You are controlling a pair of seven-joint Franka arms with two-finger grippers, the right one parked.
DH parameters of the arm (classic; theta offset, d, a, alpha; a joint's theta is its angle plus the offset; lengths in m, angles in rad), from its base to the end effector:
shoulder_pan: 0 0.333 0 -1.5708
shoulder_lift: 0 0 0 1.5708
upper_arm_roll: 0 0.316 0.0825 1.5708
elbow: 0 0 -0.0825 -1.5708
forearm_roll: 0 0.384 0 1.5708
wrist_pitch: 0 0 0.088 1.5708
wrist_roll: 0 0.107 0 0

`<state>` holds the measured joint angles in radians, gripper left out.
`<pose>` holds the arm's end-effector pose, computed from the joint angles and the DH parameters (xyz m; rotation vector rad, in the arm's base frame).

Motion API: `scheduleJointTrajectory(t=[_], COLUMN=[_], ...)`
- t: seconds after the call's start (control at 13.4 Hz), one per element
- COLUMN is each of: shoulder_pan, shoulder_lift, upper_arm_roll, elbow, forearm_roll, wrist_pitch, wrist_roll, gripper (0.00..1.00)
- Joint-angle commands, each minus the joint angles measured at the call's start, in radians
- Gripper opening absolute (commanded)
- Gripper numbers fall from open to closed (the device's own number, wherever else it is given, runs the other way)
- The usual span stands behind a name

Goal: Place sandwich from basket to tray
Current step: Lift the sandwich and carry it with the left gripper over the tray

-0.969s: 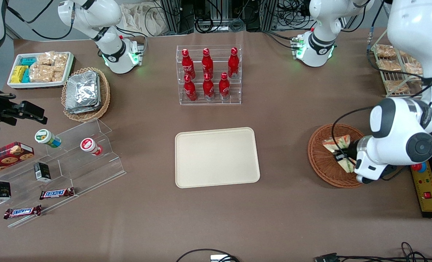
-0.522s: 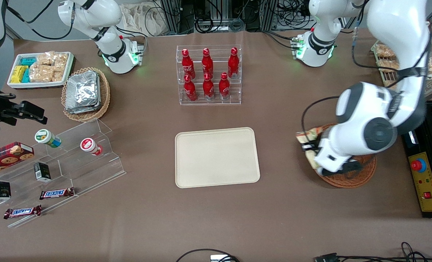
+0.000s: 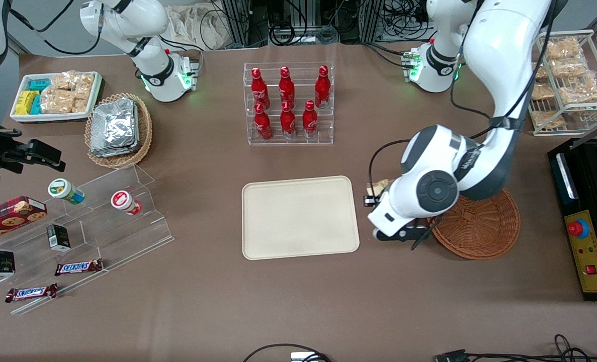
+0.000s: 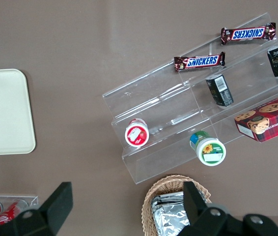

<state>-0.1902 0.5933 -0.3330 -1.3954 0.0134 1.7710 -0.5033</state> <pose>0.6199 -0.3071 0.3622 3.0565 0.0186 -0.3817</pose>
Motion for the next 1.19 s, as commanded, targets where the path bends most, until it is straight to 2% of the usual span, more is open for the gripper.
scheduleJointTrajectory(t=[0.0, 0.45, 1.12], shoulder_pan=[-0.040, -0.126, -0.169], shoulder_lift=[0.054, 0.132, 0.250], upper_arm_roll=[0.009, 0.014, 0.014], elbow=[0.056, 0.056, 0.047], forearm_roll=[0.005, 0.014, 0.037], wrist_pitch=[0.021, 0.128, 0.209], wrist_roll=[-0.009, -0.023, -0.093], gripper=[0.24, 0.24, 0.24])
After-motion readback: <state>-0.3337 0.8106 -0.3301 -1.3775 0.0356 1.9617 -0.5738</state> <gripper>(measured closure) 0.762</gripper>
